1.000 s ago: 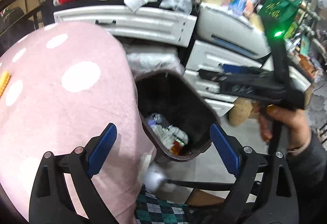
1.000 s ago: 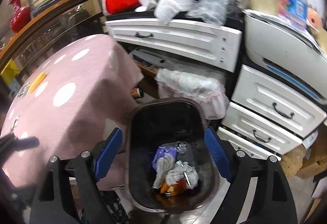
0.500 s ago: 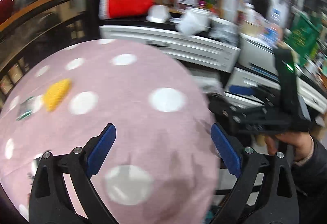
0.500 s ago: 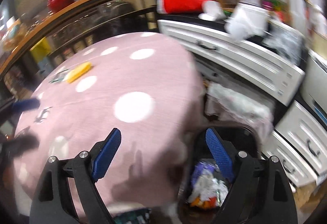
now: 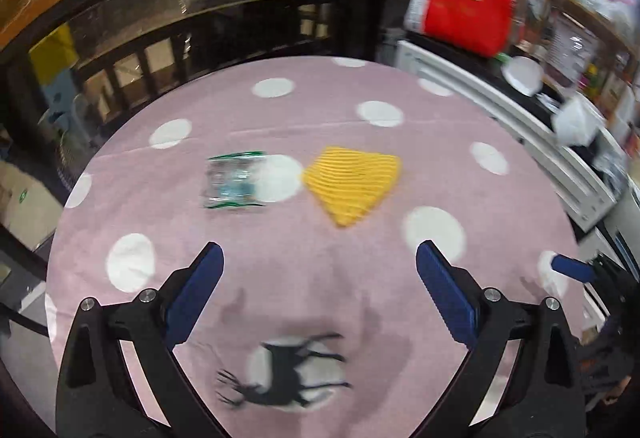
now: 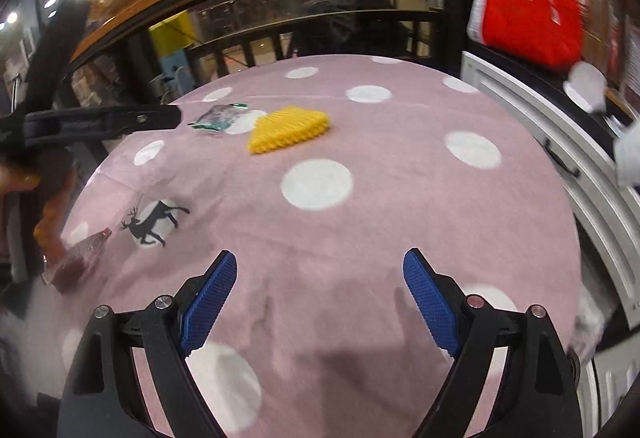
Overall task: Collect trash
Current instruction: 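Grasp the clear green-edged wrapper with the left tool while right tool grasps yellow mesh, then carry the clear wrapper and yellow foam mesh over the black bin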
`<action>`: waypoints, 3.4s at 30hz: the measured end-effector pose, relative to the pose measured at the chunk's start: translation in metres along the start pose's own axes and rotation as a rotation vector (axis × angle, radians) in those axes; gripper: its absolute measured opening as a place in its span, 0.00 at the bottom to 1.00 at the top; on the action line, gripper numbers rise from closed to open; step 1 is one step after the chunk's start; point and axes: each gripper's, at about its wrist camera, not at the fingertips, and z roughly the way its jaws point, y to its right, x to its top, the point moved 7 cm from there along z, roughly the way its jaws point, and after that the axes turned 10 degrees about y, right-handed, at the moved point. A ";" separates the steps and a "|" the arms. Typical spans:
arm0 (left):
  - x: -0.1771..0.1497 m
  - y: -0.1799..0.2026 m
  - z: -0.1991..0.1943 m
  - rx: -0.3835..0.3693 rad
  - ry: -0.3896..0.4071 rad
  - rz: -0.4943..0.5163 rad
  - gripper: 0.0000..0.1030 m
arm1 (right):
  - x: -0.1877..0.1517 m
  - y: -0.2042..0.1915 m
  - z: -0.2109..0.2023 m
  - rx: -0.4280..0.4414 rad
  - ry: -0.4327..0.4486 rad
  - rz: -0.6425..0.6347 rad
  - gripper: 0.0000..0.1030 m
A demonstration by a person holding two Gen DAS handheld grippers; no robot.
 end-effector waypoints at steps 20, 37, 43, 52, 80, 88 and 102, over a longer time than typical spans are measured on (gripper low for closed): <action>0.020 -0.070 0.122 0.106 -0.166 -0.074 0.93 | 0.072 -0.029 0.159 0.077 -0.134 -0.047 0.81; 0.019 -0.054 0.113 0.137 -0.141 0.055 0.37 | 0.072 -0.048 0.156 0.106 -0.122 -0.064 0.18; 0.023 -0.040 0.078 0.090 -0.082 0.039 0.37 | 0.072 -0.039 0.120 0.100 -0.076 -0.047 0.18; 0.015 0.001 0.021 -0.014 -0.031 0.012 0.36 | 0.063 -0.027 0.051 0.069 0.018 -0.066 0.18; -0.075 0.166 -0.118 -0.299 0.145 0.152 0.36 | -0.043 0.052 -0.123 -0.118 0.172 0.093 0.18; -0.120 0.227 -0.111 -0.413 0.113 0.159 0.36 | -0.095 0.095 -0.154 -0.242 0.138 0.185 0.18; -0.149 0.305 -0.115 -0.531 0.112 0.211 0.36 | -0.186 0.170 -0.183 -0.428 0.019 0.374 0.19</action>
